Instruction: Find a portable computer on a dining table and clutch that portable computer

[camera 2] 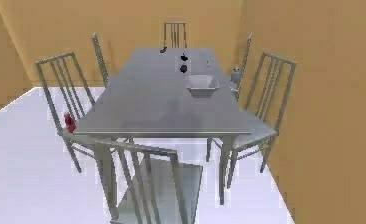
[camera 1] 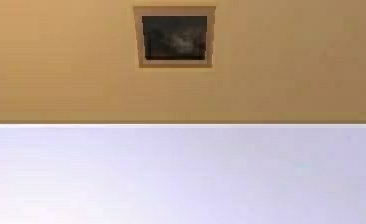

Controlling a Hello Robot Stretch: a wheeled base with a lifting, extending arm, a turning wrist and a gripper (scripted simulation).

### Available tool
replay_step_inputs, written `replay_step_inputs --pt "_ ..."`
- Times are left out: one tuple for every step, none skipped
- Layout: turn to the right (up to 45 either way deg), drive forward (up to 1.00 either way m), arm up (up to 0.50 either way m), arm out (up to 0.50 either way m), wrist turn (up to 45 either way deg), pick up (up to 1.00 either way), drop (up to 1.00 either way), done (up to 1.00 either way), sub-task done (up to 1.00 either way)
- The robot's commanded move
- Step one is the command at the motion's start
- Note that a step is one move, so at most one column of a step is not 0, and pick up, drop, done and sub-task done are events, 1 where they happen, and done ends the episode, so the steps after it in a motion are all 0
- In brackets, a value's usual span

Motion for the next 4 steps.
replay_step_inputs --pt "-45.0 0.00 0.00 0.00 0.0 0.00 0.00 0.00 0.00" --pt "-42.0 0.00 0.00 0.00 0.0 0.00 0.00 0.00 0.00" --pt "-3.0 0.00 0.00 0.00 0.0 0.00 0.00 0.00 0.00" --pt "0.0 0.15 0.00 0.00 0.0 0.00 0.00 0.00 0.00"
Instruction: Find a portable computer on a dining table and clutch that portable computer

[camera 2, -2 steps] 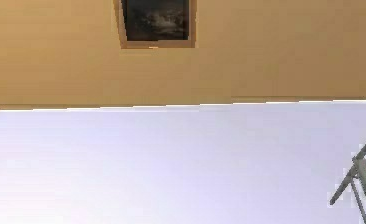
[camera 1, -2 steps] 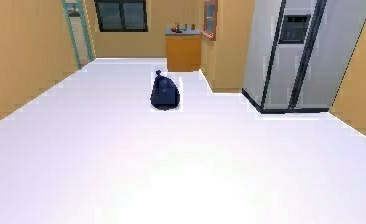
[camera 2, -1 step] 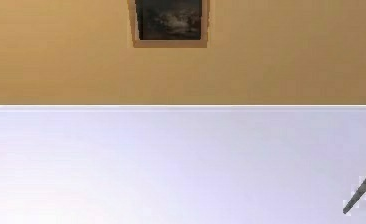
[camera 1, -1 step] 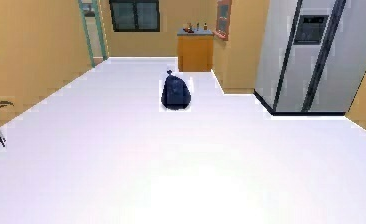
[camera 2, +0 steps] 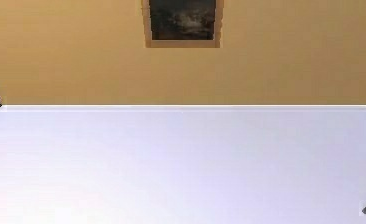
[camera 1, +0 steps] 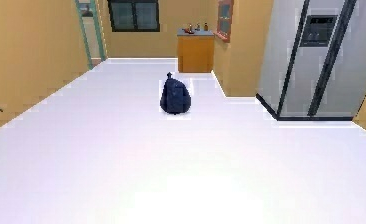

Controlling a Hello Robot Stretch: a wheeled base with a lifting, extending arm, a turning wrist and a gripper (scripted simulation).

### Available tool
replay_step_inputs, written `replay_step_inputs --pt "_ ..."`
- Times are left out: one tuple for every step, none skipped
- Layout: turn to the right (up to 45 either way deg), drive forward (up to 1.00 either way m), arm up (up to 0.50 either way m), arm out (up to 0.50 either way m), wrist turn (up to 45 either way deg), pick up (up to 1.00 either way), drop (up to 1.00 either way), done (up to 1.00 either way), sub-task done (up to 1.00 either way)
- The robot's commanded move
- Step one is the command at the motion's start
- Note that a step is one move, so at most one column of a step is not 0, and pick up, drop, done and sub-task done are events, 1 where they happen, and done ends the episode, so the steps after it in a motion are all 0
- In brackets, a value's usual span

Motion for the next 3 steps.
replay_step_inputs --pt "-21.0 0.00 0.00 0.00 0.0 0.00 0.00 0.00 0.00" --pt "0.0 1.00 0.00 0.00 0.0 0.00 0.00 0.00 0.00" --pt "-3.0 0.00 0.00 0.00 0.0 0.00 0.00 0.00 0.00"
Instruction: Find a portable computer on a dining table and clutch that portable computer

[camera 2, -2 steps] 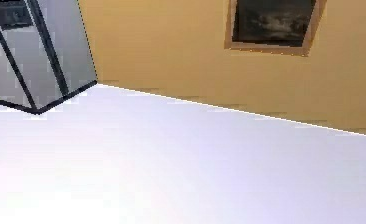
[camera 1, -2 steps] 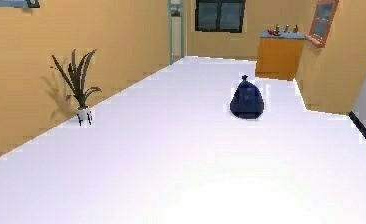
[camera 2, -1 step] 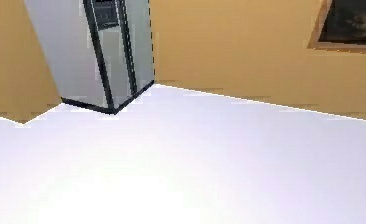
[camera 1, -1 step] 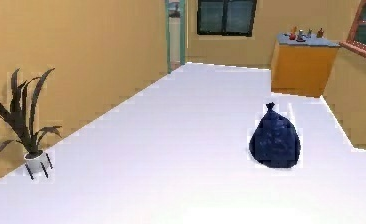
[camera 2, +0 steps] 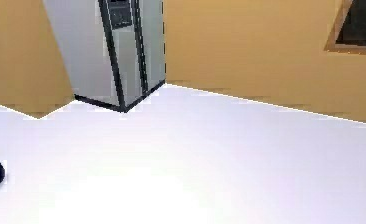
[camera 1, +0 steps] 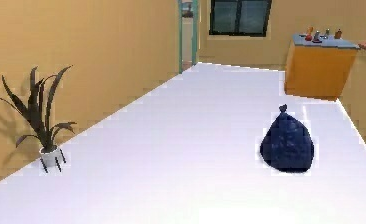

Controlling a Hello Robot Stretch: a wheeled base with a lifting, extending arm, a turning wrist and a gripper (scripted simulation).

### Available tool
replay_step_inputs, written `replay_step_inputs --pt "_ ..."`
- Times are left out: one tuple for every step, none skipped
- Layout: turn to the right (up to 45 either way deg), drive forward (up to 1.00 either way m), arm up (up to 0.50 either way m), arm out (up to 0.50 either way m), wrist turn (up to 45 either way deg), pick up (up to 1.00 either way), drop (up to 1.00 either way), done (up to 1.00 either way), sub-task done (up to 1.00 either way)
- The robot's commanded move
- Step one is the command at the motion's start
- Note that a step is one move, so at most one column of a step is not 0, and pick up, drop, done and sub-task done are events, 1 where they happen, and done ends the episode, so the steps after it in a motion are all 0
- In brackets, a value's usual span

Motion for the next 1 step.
replay_step_inputs --pt "0.0 1.00 0.00 0.00 0.0 0.00 0.00 0.00 0.00"
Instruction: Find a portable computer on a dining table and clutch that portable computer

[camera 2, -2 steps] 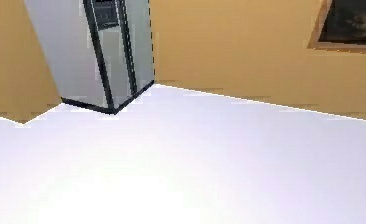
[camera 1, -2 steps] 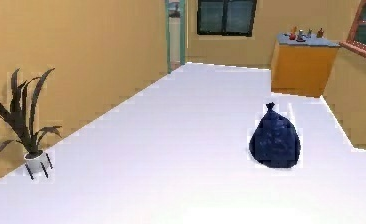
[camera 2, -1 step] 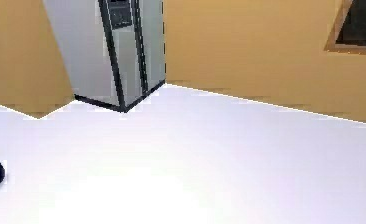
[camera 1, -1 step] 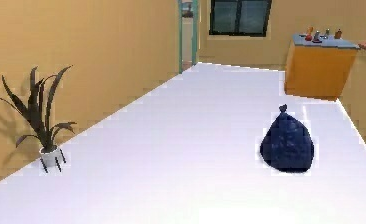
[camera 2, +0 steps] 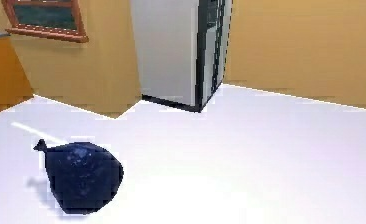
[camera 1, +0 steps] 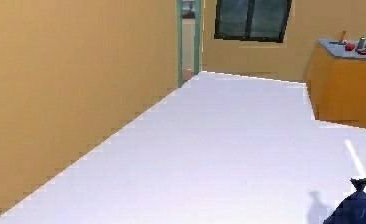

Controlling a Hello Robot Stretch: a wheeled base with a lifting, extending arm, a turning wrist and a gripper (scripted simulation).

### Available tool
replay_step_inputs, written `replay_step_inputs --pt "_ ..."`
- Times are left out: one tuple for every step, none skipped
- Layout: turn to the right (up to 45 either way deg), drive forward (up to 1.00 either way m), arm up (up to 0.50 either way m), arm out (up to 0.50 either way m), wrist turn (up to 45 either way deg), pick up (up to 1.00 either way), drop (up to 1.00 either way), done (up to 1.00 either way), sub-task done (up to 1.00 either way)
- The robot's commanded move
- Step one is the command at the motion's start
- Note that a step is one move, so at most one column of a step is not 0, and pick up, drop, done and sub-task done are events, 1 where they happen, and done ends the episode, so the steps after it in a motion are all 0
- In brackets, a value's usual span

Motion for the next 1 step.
replay_step_inputs --pt "0.0 0.60 0.00 0.00 0.0 0.00 0.00 0.00 0.00"
